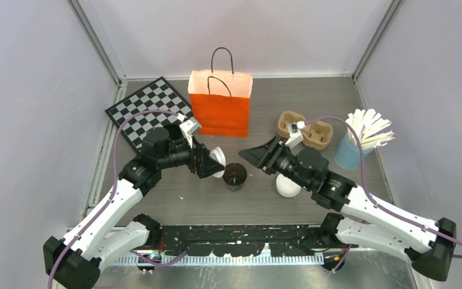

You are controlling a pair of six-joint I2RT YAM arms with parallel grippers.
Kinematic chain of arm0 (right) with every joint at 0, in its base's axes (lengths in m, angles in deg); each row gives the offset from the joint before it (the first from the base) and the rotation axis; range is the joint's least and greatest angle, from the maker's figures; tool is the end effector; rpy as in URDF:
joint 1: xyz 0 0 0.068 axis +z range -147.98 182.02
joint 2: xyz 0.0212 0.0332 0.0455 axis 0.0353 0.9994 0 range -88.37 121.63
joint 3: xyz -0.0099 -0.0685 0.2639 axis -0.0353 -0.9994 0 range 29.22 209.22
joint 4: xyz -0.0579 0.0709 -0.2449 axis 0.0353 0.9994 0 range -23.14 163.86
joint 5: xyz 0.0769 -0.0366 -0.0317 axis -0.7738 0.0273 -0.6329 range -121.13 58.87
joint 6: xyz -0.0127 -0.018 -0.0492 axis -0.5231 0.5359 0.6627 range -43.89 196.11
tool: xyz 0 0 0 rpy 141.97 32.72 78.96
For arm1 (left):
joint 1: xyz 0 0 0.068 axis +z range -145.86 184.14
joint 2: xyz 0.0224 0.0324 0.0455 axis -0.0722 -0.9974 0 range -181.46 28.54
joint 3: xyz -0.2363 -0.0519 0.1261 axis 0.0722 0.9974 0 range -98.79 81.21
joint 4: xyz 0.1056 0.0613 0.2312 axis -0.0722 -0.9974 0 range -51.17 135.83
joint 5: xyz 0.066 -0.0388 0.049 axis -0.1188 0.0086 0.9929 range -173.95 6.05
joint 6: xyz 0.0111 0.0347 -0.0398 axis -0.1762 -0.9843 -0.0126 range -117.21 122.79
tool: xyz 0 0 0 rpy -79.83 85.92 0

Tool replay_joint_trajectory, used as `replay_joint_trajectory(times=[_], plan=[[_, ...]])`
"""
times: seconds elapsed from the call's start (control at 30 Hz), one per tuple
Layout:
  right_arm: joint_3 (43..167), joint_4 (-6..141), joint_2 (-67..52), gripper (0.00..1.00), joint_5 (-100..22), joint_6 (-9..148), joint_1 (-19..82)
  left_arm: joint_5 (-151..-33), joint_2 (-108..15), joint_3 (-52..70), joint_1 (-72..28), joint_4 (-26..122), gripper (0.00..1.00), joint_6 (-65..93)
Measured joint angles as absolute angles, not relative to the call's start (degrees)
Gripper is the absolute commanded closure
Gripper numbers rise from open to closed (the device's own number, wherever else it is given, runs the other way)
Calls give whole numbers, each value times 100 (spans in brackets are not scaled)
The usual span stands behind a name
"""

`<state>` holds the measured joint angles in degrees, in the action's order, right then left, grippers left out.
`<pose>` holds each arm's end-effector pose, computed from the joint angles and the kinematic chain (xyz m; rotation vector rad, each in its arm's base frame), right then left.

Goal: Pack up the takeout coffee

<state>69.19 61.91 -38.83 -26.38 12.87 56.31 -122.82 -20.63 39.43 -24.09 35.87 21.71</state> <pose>0.1246 0.1683 0.3239 0.2183 1.8664 1.4405 0.1613 -0.1120 0.3108 0.6515 1.8711 -1.1841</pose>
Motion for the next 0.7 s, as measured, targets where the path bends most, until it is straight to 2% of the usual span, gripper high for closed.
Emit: replay_joint_trajectory(times=[0.2,0.4,0.7], plan=[[6720,7539,-5088,35,-1740,1600,5628,-11769,-2876,3293,-2802,2831,23,1869],[6702,8774,-6104,32,-970,1847,5628,-10656,-3842,2498,-3692,1871,26,1596],[6694,9786,-6793,32,-391,2028,5628,-9266,-5377,1296,-4548,654,24,1515]])
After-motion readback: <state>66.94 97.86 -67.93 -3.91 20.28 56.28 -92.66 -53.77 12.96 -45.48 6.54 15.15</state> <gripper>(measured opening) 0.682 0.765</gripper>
